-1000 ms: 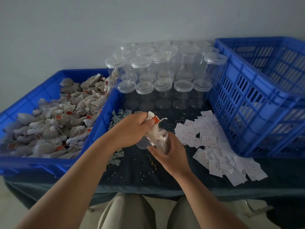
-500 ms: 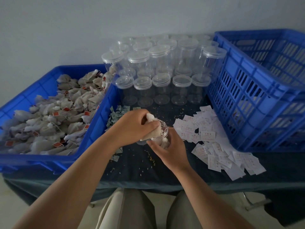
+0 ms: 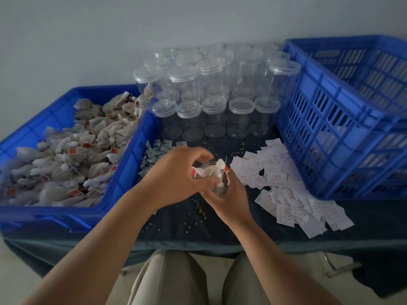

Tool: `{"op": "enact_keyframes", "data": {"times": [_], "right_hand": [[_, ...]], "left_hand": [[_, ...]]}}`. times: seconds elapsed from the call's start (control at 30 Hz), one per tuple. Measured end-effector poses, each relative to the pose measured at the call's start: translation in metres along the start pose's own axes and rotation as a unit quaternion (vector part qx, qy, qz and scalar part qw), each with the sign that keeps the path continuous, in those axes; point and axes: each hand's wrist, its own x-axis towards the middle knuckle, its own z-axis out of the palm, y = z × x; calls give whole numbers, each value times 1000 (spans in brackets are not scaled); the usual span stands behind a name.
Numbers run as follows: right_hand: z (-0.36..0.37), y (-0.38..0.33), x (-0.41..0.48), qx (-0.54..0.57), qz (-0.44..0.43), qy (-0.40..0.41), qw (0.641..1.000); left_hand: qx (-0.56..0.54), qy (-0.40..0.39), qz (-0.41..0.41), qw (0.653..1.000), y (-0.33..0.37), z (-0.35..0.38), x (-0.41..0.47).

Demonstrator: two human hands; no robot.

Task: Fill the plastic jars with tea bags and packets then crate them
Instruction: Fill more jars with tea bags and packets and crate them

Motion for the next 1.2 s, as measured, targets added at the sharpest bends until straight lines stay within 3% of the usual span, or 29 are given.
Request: {"op": "enact_keyframes", "data": {"times": [0.07,0.13,0.23,0.3,0.4,0.47,0.53,0.63,0.77,0.87,0.93,1.0,1.07,1.1,1.2], "right_hand": [[0,-1,0,1,-13,2,1000],[1,-1,0,-26,-33,1,999],[1,2,-1,-27,-35,2,999],[1,4,-1,-10,-38,7,999],[0,2,-1,-3,-47,20,999],[1,1,-2,0,-44,21,999],[1,1,-2,-7,-40,20,999],[2,1,-1,-3,-30,30,999],[3,0,-1,-11,-25,25,999],[3,1,-1,-39,-44,20,998],[2,1,-1,-36,-51,21,998],[2,1,-1,-14,-56,32,998],[2,0,-1,12,-47,46,998],[1,-1,-1,21,-41,52,998],[0,1,0,27,-29,66,997]], "left_hand": [[47,-9,30,998,2,8,-5],[83,-100,27,991,4,19,-9],[35,-132,30,990,0,24,-5],[-58,-76,16,995,-4,21,-3],[-145,124,-68,979,-10,21,-6],[-156,88,-146,973,-10,22,-8],[-187,23,-158,969,-9,26,-13],[-211,37,-111,970,-3,29,-24],[-97,52,-7,994,14,40,-38],[-59,30,21,998,20,47,-36],[-136,73,-15,988,18,46,-31],[-236,173,-85,952,4,43,-22],[-219,238,-148,935,-23,44,-9],[-180,212,-176,944,-38,44,-3],[-8,29,-220,975,-80,57,7]]}}
